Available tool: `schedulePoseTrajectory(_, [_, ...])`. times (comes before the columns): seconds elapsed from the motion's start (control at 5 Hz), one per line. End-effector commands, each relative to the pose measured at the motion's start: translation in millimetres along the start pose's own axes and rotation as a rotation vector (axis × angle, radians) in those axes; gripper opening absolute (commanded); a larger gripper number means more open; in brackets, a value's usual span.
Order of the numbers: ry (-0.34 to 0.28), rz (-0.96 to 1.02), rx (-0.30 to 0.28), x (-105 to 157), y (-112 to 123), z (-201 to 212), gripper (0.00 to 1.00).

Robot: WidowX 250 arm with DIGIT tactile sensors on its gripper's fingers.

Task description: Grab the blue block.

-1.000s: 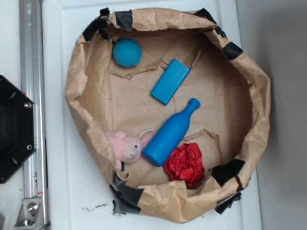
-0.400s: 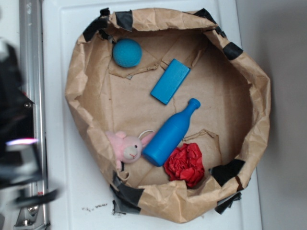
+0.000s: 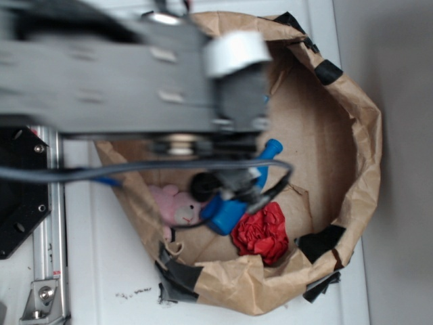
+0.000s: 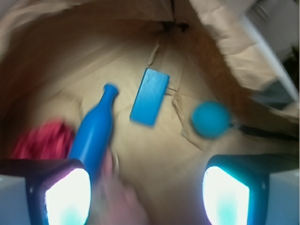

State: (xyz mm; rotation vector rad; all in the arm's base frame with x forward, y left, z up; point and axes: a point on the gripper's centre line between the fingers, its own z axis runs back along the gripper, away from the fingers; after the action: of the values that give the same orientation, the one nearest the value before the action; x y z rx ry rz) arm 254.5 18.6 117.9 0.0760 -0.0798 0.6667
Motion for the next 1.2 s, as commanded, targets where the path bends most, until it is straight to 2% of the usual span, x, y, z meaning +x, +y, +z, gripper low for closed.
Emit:
schedulePoseTrajectory(0.0, [0.018, 0.255, -0.048, 37, 15, -74, 1.00])
schedulePoseTrajectory(0.2, [0.040, 0.212, -0.034, 27, 28, -99, 1.00])
schedulePoseTrajectory(0.4, [0.060, 0.174, -0.053, 31, 22, -110, 1.00])
schedulePoseTrajectory(0.6, [0.091, 0.128, -0.031, 31, 6, -125, 1.00])
schedulePoseTrajectory(0.8, [0.124, 0.102, -0.007, 27, 0, -135, 1.00])
schedulePoseTrajectory(1.0, [0.116, 0.063, -0.003, 29, -2, -132, 0.00])
